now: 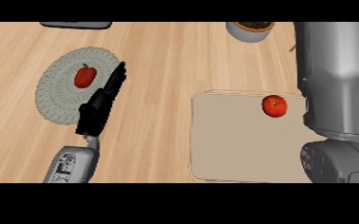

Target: Pick the croissant from the tray and place it in the tiered shelf

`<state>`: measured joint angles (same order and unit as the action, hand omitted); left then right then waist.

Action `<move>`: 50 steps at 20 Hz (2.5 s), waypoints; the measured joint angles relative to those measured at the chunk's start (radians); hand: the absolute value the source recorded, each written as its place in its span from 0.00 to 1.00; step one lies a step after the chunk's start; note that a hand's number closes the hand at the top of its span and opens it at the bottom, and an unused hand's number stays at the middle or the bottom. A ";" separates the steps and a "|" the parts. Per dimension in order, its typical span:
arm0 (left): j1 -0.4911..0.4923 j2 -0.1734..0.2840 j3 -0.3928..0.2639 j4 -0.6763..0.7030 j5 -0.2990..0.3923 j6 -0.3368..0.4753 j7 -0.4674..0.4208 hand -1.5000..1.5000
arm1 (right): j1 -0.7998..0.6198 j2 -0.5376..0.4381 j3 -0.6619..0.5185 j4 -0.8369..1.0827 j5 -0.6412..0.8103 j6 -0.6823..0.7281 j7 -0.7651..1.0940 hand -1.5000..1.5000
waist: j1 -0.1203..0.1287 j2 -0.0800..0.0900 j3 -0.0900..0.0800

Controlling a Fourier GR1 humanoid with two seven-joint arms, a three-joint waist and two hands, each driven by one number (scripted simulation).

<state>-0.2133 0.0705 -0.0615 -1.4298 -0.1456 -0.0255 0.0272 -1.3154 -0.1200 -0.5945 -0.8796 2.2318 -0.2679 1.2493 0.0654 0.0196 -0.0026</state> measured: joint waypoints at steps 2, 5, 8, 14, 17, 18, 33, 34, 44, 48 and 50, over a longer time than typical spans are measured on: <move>-0.004 0.001 0.004 0.004 0.002 0.001 0.002 0.50 | -0.017 -0.011 -0.020 0.007 0.034 0.010 -0.001 1.00 | -0.004 0.000 0.000; -0.011 -0.001 0.003 -0.001 -0.002 0.004 0.007 0.50 | -0.039 -0.031 -0.046 0.022 0.082 0.020 -0.002 1.00 | -0.006 0.000 0.001; -0.006 -0.001 0.007 -0.003 -0.001 0.006 0.009 0.50 | -0.058 -0.041 -0.064 0.035 0.125 0.034 -0.003 1.00 | -0.010 -0.002 0.001; -0.018 0.002 0.018 0.013 0.000 0.008 -0.001 0.50 | -0.078 -0.093 -0.108 0.085 0.173 0.040 -0.032 1.00 | -0.022 -0.003 0.001; -0.015 0.002 0.021 0.019 0.001 0.008 -0.007 0.50 | -0.074 -0.113 -0.121 0.116 0.199 0.040 -0.039 1.00 | -0.024 -0.004 0.002; -0.012 0.008 0.027 0.019 0.005 0.003 -0.010 0.50 | -0.067 -0.121 -0.127 0.117 0.201 0.038 -0.045 1.00 | -0.026 -0.005 0.002; 0.000 0.007 0.023 -0.006 -0.001 0.004 0.007 0.50 | 0.029 -0.233 -0.180 0.178 0.193 -0.083 -0.124 1.00 | -0.030 -0.005 0.004; 0.001 0.008 0.024 -0.010 -0.001 0.004 0.007 0.50 | 0.032 -0.239 -0.185 0.163 0.178 -0.115 -0.135 1.00 | -0.029 -0.005 0.005; 0.019 0.001 0.021 -0.012 -0.007 0.010 0.001 0.50 | 0.116 -0.259 -0.227 0.112 0.078 -0.338 -0.193 1.00 | -0.039 -0.009 0.004; 0.021 -0.006 0.019 -0.007 -0.009 0.016 -0.003 0.50 | 0.170 -0.260 -0.258 0.089 0.108 -0.321 -0.150 0.00 | -0.043 -0.009 0.003; 0.022 0.002 0.028 0.000 -0.005 0.011 -0.008 0.50 | 0.190 -0.259 -0.272 0.059 0.147 -0.287 -0.113 0.00 | -0.045 -0.010 0.002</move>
<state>-0.1914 0.0725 -0.0335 -1.4302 -0.1511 -0.0142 0.0192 -1.1255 -0.3790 -0.8668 -0.8201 2.3787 -0.5546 1.1362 0.0208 0.0096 -0.0003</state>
